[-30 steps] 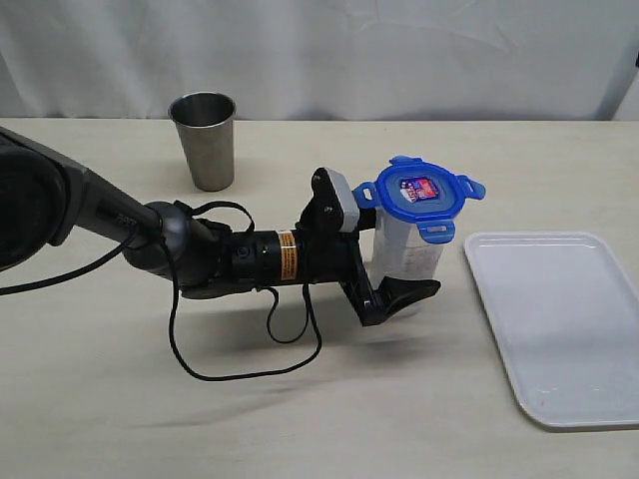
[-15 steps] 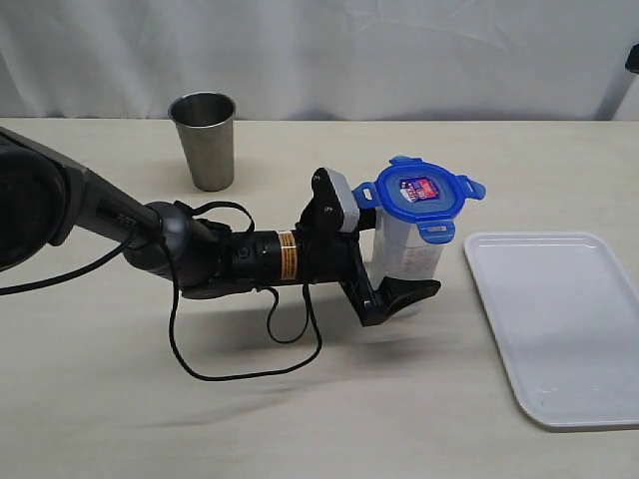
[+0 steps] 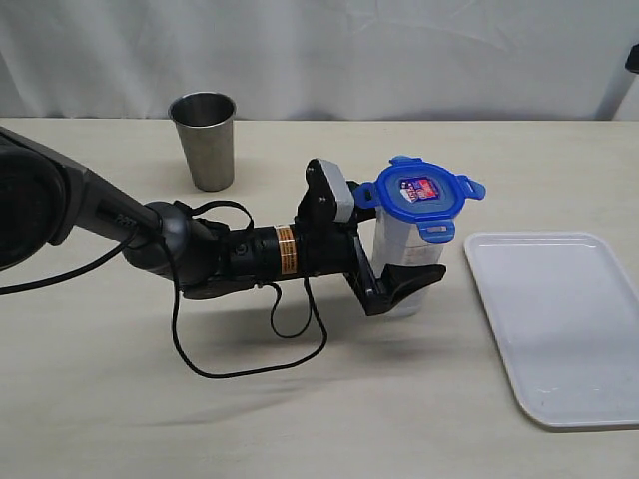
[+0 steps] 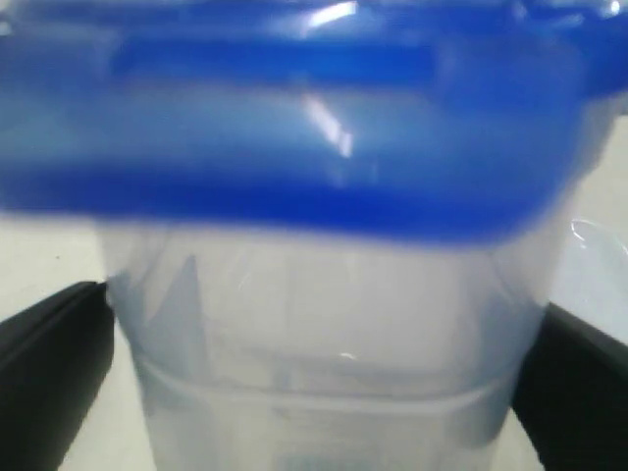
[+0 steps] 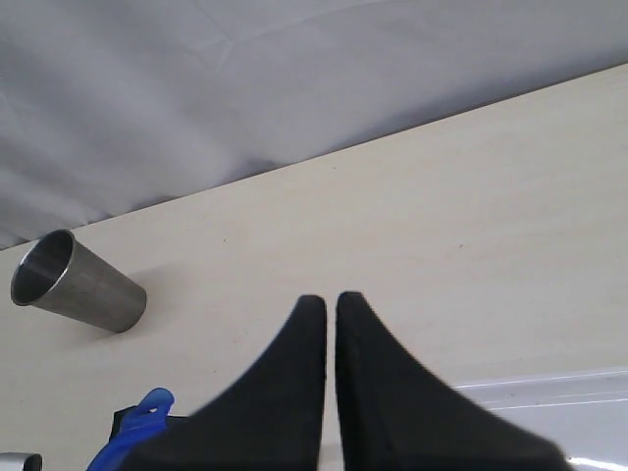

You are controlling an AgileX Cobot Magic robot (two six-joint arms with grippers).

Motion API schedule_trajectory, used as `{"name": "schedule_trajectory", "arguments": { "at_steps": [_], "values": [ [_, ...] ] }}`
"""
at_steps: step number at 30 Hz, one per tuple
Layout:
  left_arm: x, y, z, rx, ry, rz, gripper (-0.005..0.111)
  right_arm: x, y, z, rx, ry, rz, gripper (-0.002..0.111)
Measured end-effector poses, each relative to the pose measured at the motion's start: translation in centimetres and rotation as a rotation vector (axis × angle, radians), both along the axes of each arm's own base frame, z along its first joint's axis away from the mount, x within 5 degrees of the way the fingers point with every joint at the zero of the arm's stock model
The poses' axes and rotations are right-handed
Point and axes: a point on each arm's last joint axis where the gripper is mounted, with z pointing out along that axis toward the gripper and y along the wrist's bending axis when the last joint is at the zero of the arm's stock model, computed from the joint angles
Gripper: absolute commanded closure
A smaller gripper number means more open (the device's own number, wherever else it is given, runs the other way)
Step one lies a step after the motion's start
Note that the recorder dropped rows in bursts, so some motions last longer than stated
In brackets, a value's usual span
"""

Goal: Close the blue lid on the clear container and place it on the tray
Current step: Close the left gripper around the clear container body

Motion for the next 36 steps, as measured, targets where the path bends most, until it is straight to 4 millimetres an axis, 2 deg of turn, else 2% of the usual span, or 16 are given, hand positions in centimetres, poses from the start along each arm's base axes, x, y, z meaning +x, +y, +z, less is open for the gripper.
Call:
{"name": "schedule_trajectory", "arguments": {
  "at_steps": [8, 10, 16, 23, 27, 36],
  "values": [
    [0.03, 0.02, -0.05, 0.013, -0.016, 0.002, 0.008, -0.01, 0.02, -0.01, 0.001, 0.001, 0.002, 0.104],
    [0.05, 0.03, -0.11, 0.022, -0.021, 0.004, 0.014, -0.01, 0.02, -0.01, 0.001, 0.001, 0.002, 0.104],
    [0.02, 0.03, -0.15, 0.027, -0.023, 0.000, 0.054, -0.01, 0.02, -0.01, 0.001, 0.001, 0.002, 0.104],
    [-0.06, 0.00, -0.18, 0.032, -0.026, -0.010, 0.075, -0.01, 0.02, -0.01, 0.001, 0.001, 0.002, 0.104],
    [-0.13, -0.03, -0.21, 0.036, -0.026, -0.018, 0.107, -0.01, 0.02, -0.01, 0.001, 0.001, 0.002, 0.104],
    [-0.27, -0.17, -0.12, 0.025, 0.021, -0.044, 0.107, 0.07, 0.14, 0.20, 0.043, -0.011, -0.006, 0.104]
  ]
}}
